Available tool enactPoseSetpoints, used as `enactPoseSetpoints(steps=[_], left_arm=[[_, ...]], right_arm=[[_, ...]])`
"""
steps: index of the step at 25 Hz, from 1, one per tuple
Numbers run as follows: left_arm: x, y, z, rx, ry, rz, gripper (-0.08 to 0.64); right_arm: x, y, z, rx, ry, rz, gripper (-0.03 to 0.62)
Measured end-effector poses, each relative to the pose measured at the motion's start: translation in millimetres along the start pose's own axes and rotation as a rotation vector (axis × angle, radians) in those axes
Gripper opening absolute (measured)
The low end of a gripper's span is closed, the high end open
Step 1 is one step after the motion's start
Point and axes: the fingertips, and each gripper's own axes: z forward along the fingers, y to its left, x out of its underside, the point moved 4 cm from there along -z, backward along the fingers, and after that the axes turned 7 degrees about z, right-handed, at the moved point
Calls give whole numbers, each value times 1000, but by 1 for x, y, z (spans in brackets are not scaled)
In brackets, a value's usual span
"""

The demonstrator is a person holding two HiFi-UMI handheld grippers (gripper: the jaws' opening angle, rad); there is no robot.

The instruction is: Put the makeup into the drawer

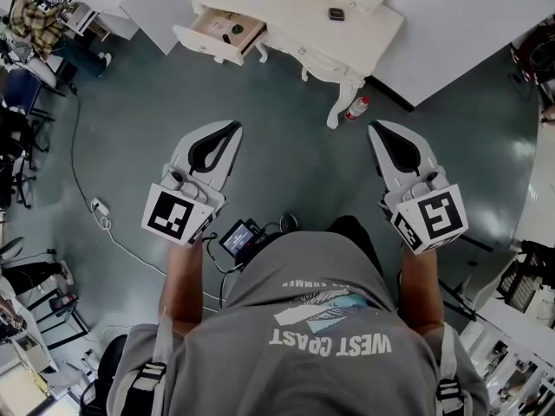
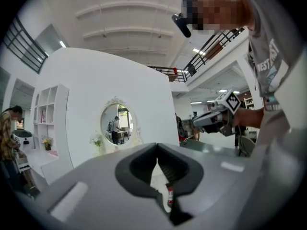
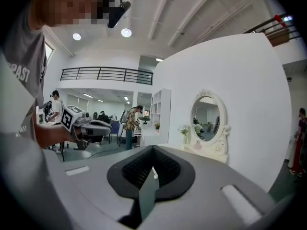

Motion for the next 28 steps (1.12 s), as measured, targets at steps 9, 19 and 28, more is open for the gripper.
enactPoseSetpoints(steps=[9,19,28], left_arm=[[21,32,18,-33,29,-26,1],[35,85,86,-116,97,-26,2],[38,125,156,-214,123,-25,2]], right_arm=[[-12,-21,54,-45,-16,7,2],[-20,-95,149,-138,-17,26,2],[-30,-165,225,-229,-7,16,2]])
